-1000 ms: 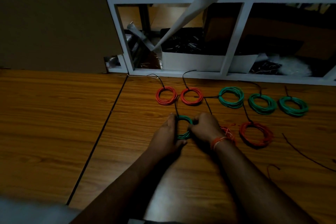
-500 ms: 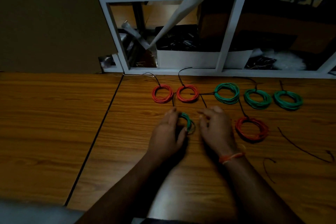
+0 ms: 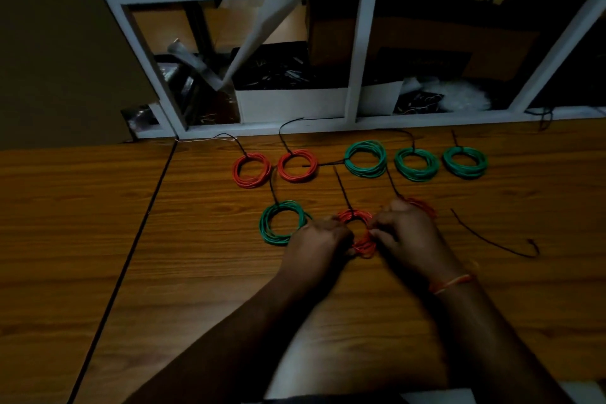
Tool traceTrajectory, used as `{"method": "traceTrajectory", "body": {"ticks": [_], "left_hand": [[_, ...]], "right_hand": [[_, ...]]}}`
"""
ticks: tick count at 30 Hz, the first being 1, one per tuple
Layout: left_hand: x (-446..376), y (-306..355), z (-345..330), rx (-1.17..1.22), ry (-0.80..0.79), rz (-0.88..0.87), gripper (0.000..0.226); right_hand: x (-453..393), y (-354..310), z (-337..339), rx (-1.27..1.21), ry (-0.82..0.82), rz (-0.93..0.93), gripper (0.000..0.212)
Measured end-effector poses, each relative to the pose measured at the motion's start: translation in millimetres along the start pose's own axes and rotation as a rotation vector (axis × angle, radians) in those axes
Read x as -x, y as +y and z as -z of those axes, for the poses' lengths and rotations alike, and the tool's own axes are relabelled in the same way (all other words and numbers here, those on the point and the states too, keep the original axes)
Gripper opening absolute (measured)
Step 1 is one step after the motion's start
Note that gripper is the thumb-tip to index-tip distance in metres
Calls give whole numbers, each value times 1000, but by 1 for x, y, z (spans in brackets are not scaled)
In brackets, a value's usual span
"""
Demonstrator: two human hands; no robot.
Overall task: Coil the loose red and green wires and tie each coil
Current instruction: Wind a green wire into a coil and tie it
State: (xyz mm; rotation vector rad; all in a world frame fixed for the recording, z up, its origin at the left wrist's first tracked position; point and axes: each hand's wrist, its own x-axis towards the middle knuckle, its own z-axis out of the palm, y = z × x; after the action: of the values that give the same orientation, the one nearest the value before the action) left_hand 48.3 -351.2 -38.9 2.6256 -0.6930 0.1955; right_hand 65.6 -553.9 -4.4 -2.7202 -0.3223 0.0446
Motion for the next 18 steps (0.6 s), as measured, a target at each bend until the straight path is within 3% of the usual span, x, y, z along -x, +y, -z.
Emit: {"method": "traceTrajectory", "body": {"ticks": [4, 10, 14, 18], "left_hand": [[2, 3, -6, -71, 31, 41, 19], [1, 9, -9, -81, 53, 73, 22], [-1, 9, -8, -83, 58, 70, 19], [-3, 11, -6, -100, 59, 83, 18]], "right_hand": [[11, 4, -13, -108, 86, 45, 11], [25, 7, -18, -229, 74, 126, 37], [25, 11, -15, -300, 76, 152, 43], [23, 14, -22, -283, 127, 171, 35]]}}
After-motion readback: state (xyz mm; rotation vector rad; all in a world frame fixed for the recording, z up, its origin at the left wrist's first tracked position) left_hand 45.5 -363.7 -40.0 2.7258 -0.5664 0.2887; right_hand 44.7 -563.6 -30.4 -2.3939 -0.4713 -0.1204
